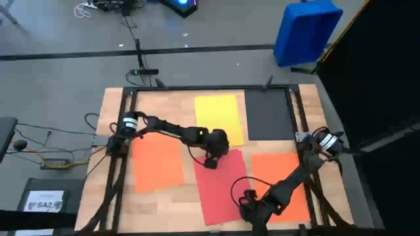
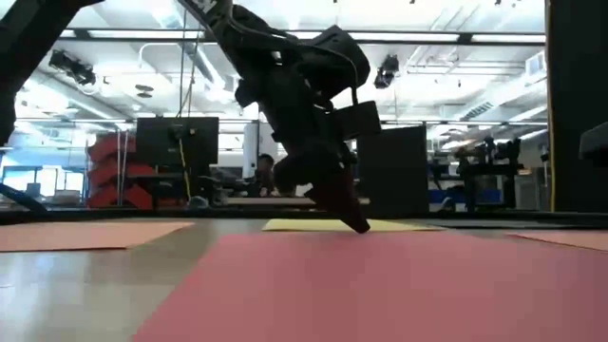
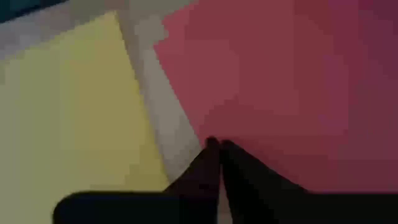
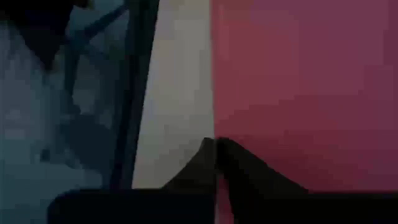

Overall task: Organize paper
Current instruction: Stack the red paper on top of the red paper

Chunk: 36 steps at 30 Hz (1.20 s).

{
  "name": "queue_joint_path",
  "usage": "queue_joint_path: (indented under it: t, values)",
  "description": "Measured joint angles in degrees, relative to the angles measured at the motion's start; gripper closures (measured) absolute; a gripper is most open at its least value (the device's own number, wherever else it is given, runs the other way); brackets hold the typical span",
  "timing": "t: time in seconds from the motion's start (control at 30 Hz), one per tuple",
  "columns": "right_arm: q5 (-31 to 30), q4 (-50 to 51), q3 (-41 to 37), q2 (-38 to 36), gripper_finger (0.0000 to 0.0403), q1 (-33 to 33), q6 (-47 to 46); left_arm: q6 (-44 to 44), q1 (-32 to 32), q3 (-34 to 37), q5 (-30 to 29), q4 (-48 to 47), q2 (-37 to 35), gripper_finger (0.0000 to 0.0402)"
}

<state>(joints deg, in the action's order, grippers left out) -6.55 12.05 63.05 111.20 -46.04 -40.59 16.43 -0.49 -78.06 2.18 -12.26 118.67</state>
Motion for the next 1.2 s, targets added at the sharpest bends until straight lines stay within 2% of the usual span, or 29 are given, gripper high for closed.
queue_joint_path:
  t: [0.13, 0.57, 0.77, 1.2]
  values:
    - [-0.36, -0.1, -0.04, 0.02, 0.0403, 0.0, -0.31, -0.08, -0.03, -0.95, 1.54, 0.38, 0.0, 0.0402]
    - [-0.96, -1.31, -0.13, 0.11, 0.0403, 0.02, -0.36, -2.07, -0.42, -1.09, 1.46, 0.12, -2.02, 0.0402]
    - [-0.67, -1.82, -0.15, 0.15, 0.0403, 0.04, -0.4, -2.02, -0.02, -1.16, -5.38, 0.71, -3.65, 0.0402]
    - [-0.78, -2.38, -0.15, 0.18, 0.0403, 0.07, -1.28, -4.94, 1.19, -1.16, -8.46, 0.48, -2.05, 0.0402]
